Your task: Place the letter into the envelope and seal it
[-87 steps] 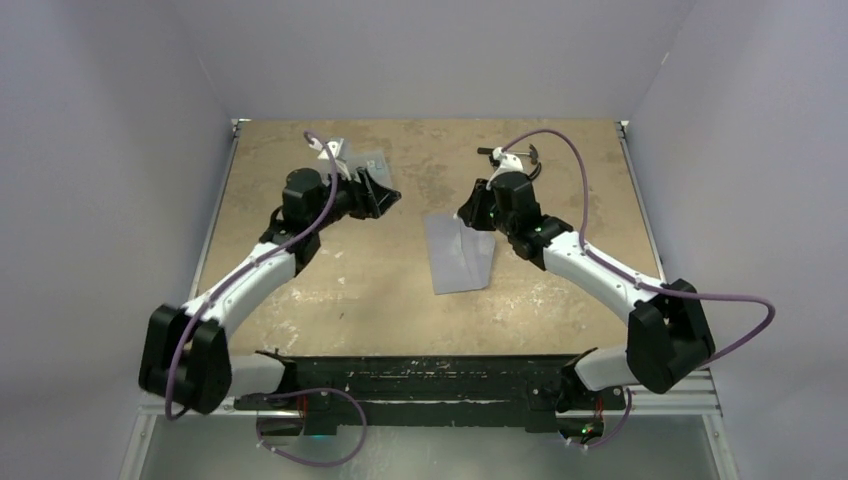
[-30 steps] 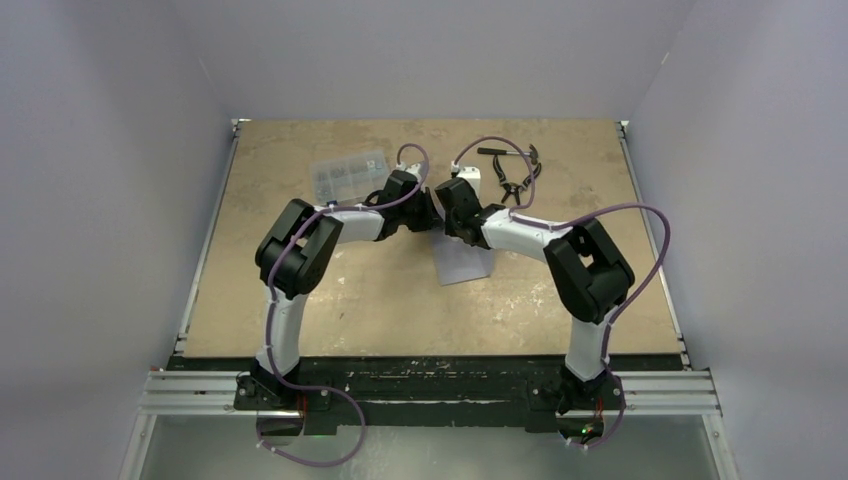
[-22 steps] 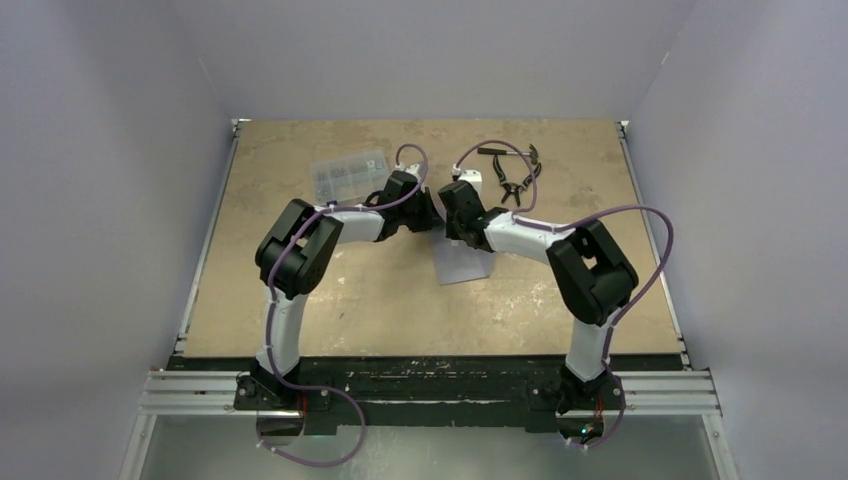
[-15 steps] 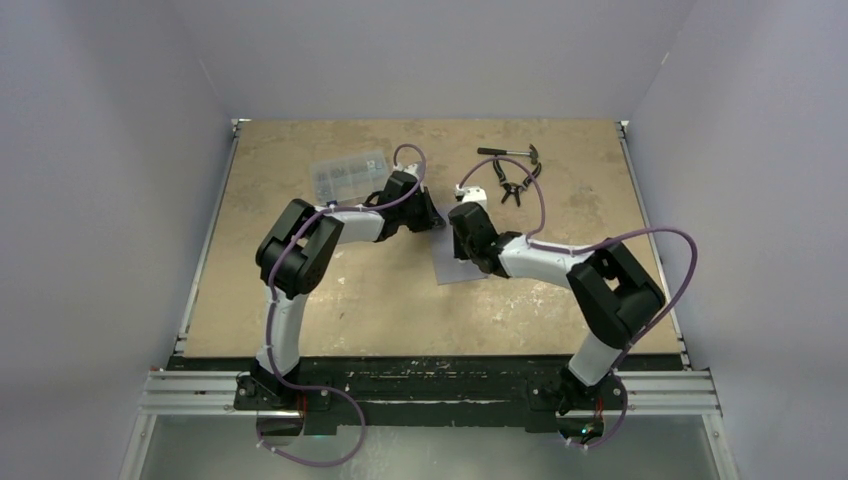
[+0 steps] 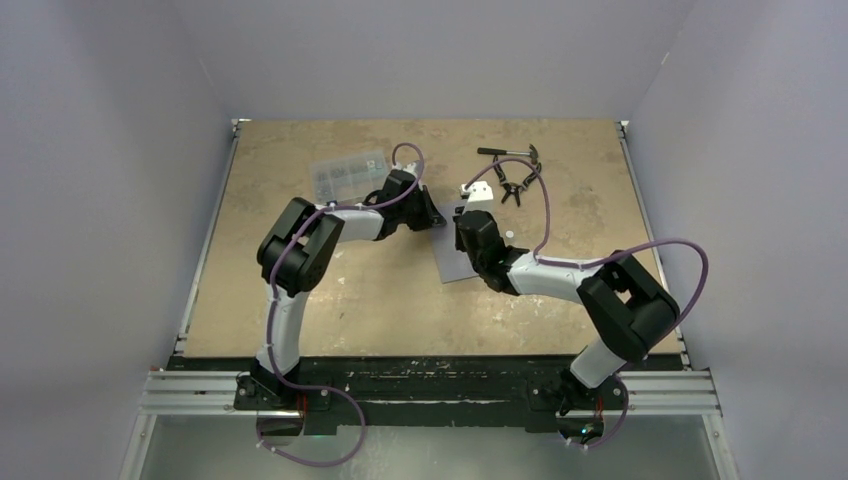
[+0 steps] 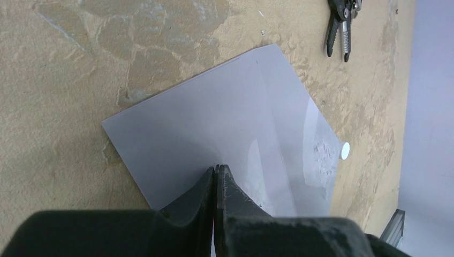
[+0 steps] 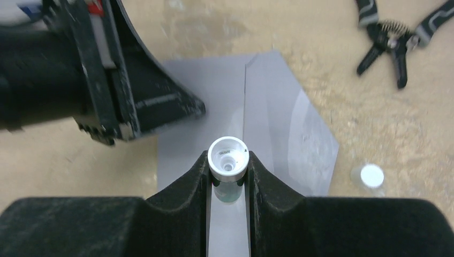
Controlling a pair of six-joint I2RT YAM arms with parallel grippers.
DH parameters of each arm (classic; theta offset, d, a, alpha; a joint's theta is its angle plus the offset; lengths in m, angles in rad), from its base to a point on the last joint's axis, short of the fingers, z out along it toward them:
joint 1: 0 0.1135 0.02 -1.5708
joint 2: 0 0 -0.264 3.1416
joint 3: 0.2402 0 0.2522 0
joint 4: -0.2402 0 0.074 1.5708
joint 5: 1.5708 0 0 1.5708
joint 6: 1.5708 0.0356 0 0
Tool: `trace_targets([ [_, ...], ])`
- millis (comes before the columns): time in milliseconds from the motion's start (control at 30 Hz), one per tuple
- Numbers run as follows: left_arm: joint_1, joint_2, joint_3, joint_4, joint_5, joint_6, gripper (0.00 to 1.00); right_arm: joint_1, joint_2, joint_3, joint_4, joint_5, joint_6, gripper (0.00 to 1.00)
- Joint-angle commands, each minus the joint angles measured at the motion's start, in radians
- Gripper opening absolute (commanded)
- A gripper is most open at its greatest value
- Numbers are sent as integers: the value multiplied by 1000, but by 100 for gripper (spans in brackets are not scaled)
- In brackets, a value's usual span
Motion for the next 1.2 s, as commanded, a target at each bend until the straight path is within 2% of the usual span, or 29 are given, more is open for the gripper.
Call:
trace_targets([
  [0,9,74,-27,-153,-41,44,0,1,0,-2,258,68,-62,0],
  [200,12,88,-19,-167,-39,50,0,1,60,-12,389,102,-84,0],
  [433,7,100,-8,-223,31,189,0,2,101,-5,359,109,-15,0],
  [867,3,23,-156,-193,88,198,0,74,109,-95,432,222,-1,0],
  [967,3,-3,-161,-161,109,182,0,74,103,-65,404,212,2,0],
  [1067,9,-45,-127,-141,147,155,0,73,66,-23,303,151,47,0],
  [1167,16,-124,-102,-85,169,118,16,70,-12,10,217,107,81,0],
])
